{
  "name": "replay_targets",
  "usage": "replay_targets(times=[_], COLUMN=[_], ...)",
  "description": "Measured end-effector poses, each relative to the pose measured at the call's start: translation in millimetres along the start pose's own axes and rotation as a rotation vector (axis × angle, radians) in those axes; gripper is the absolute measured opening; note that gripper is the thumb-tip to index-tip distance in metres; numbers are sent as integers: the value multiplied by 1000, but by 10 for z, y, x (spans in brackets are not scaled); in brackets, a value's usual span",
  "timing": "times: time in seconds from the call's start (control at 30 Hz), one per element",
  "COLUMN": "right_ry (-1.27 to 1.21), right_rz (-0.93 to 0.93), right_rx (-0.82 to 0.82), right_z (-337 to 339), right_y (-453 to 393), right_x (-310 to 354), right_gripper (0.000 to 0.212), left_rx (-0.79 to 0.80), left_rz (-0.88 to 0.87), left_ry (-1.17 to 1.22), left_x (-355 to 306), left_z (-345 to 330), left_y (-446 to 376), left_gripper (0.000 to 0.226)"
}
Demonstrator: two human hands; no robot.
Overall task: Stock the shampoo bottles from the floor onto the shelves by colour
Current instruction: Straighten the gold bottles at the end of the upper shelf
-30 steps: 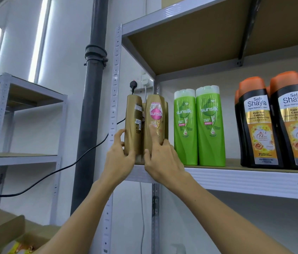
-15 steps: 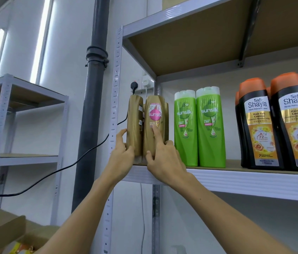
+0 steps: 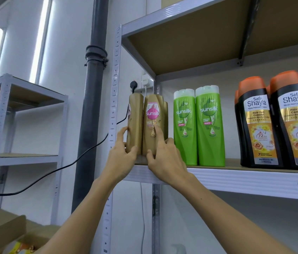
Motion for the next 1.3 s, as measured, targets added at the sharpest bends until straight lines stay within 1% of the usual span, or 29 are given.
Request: replay_targets(times=[0.1,0.27,0.47,0.63,0.8,1.0,1.2,1.3], right_ry=[-14,-22,-27,-37,-41,-49,-60,-72], right_rz=[10,-6,-14,-16,-23,-20,-10,-9], right_rx=[-1,0,-4,-8,-4,4,13,14], right_z=[10,17,18,14,6,3,1,1], right_y=[6,1,-13,-30,-34,-58,-77,-77], right_x=[-2,-11,-16,-21,-26,-35,-37,-39], right_gripper=[79,79,80,80,80,79,80,79], left_rx=[-21,-55,-49,-78,-154,-199,-210,-199], left_rz=[-12,-26,62,38,-3,-11,-11,-1], left_ry=[-24,-40,96,-10,-131,-188,-201,-125], left_x=[17,55,138,146,121,154,166,158], left_z=[2,5,26,9,-26,-77,-98,-108], left_y=[-6,-19,-98,-84,-43,-60,-59,-43], left_gripper=[60,70,62,65,69,70,71,66])
Point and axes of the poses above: each hand's wrist, its own y-axis away from the middle knuckle, its own z-axis out of the back of the hand, x = y × z, the point moved 3 cm from there along -y, towards the middle knuckle, and after that the axes turned 9 degrees about -y, right-handed, at the moved point
